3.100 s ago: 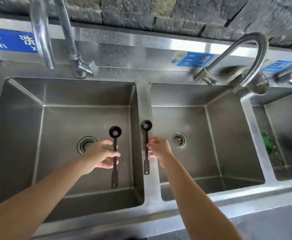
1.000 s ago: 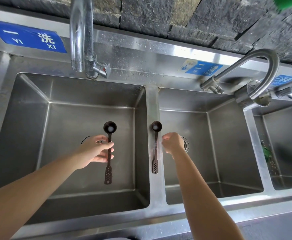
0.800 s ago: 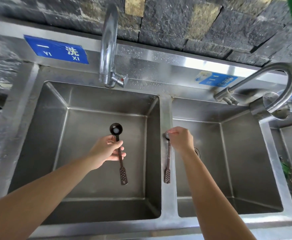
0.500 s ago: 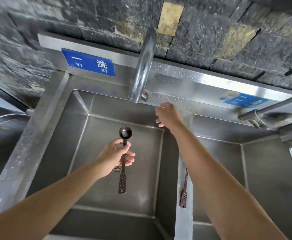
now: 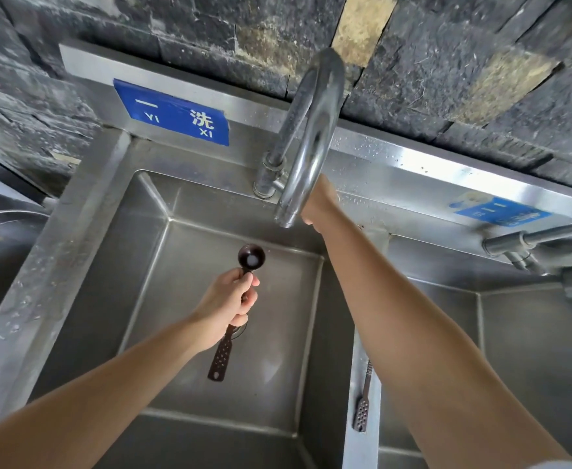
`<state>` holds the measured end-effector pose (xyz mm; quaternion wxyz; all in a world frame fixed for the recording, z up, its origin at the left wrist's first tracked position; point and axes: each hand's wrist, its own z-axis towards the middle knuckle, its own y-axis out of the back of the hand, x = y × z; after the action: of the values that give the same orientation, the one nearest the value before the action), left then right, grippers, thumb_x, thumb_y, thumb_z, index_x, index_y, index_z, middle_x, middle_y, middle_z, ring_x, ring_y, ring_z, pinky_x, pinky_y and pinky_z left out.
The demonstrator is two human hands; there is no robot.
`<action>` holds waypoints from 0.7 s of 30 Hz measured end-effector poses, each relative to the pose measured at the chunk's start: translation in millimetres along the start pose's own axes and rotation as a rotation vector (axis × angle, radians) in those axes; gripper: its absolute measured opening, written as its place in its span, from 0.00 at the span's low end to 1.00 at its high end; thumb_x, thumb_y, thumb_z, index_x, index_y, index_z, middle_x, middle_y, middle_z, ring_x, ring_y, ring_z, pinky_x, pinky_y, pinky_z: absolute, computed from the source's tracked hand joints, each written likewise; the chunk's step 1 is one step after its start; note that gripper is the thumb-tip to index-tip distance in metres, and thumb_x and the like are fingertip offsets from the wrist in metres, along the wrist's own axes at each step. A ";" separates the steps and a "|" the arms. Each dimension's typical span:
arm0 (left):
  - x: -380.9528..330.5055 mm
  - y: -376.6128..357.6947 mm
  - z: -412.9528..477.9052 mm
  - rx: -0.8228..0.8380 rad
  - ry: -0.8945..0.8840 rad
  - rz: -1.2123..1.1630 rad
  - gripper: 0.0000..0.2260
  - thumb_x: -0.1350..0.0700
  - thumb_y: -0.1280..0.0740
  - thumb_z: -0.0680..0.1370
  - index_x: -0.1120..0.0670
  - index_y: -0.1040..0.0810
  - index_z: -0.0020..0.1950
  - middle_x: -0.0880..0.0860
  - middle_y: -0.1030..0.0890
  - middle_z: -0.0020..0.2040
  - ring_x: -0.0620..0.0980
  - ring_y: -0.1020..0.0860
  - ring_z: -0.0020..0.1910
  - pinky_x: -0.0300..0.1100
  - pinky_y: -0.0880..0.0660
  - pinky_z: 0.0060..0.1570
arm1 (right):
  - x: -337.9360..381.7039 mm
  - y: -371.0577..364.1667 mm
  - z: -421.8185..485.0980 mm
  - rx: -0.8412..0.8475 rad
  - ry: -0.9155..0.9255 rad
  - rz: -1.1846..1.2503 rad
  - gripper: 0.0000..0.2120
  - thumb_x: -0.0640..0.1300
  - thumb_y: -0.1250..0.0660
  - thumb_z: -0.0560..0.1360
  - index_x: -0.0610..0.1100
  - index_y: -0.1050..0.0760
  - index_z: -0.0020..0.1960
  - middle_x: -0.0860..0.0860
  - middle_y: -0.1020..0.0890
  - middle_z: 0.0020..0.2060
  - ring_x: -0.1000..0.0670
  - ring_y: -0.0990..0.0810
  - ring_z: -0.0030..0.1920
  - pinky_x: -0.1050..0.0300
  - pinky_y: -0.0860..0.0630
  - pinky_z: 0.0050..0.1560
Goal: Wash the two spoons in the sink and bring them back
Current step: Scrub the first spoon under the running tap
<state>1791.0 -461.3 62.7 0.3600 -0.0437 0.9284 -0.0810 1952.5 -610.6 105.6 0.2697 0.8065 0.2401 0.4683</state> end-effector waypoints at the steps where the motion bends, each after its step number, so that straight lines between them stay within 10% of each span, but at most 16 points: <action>1: 1.1 -1.4 0.7 -0.011 -0.005 0.015 0.09 0.58 0.46 0.84 0.59 0.30 0.49 0.50 0.35 0.25 0.45 0.44 0.22 0.34 0.49 0.22 | -1.0 -1.1 1.0 -0.011 -0.001 0.021 0.14 0.34 0.44 0.78 0.45 0.35 0.35 0.47 0.26 0.33 0.50 0.29 0.29 0.55 0.28 0.29; 15: 8.1 -4.6 0.5 -0.088 -0.028 0.056 0.11 0.58 0.45 0.85 0.58 0.29 0.45 0.50 0.35 0.25 0.43 0.42 0.20 0.32 0.47 0.19 | -5.4 6.2 0.4 0.028 -0.047 0.011 0.12 0.36 0.45 0.78 0.41 0.34 0.36 0.46 0.28 0.31 0.50 0.32 0.24 0.69 0.42 0.14; 21: 5.9 -3.7 -10.0 -0.103 -0.040 0.055 0.11 0.58 0.46 0.85 0.58 0.29 0.45 0.50 0.35 0.25 0.42 0.42 0.19 0.33 0.46 0.18 | -4.7 6.3 -7.1 0.052 -0.048 0.024 0.15 0.45 0.45 0.79 0.44 0.35 0.34 0.47 0.29 0.29 0.46 0.27 0.27 0.58 0.29 0.31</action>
<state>1780.0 -464.5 66.8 0.3777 -0.0384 0.9249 -0.0223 1944.9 -616.8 109.7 0.2487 0.8271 0.2356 0.4455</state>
